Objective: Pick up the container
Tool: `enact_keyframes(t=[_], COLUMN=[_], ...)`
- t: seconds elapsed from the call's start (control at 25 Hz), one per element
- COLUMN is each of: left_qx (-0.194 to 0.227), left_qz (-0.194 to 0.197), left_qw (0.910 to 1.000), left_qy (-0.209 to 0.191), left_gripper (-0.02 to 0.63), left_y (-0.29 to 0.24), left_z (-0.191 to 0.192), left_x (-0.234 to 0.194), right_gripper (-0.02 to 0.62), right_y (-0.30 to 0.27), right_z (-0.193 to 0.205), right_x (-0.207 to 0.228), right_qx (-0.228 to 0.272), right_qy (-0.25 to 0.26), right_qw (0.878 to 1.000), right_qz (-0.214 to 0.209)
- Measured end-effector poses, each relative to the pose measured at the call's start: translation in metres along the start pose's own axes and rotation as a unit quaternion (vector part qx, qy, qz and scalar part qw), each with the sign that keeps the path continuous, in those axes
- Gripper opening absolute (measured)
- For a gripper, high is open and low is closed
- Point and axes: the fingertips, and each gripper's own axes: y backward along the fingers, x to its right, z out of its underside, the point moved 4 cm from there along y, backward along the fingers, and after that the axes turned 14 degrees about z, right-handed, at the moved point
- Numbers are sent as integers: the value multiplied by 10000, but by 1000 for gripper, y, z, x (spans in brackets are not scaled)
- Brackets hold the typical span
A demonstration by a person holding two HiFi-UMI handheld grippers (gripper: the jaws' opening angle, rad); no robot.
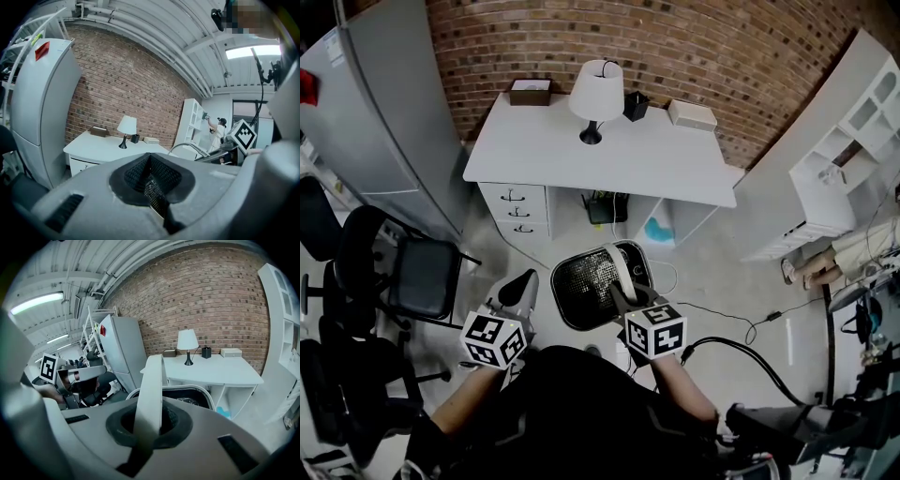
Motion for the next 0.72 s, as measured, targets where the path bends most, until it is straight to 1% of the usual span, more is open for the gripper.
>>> enact_keyframes(t=[0.28,0.48,0.72], left_qx=[38,-7,53], left_qz=[34,-39,-17], left_qw=[10000,9998,9999], left_qy=[3,-197,-151], left_gripper=[5,6,5], left_y=[1,2,3], left_z=[0,0,-4], left_x=[3,3,4], right_gripper=[11,11,11], right_y=[2,0,3], right_z=[-3,-2,-3], right_x=[-1,-1,-1], right_qx=[45,40,48], right_qy=[-12,-72,-77], right_qw=[10000,10000,10000], right_qz=[-15,-8,9])
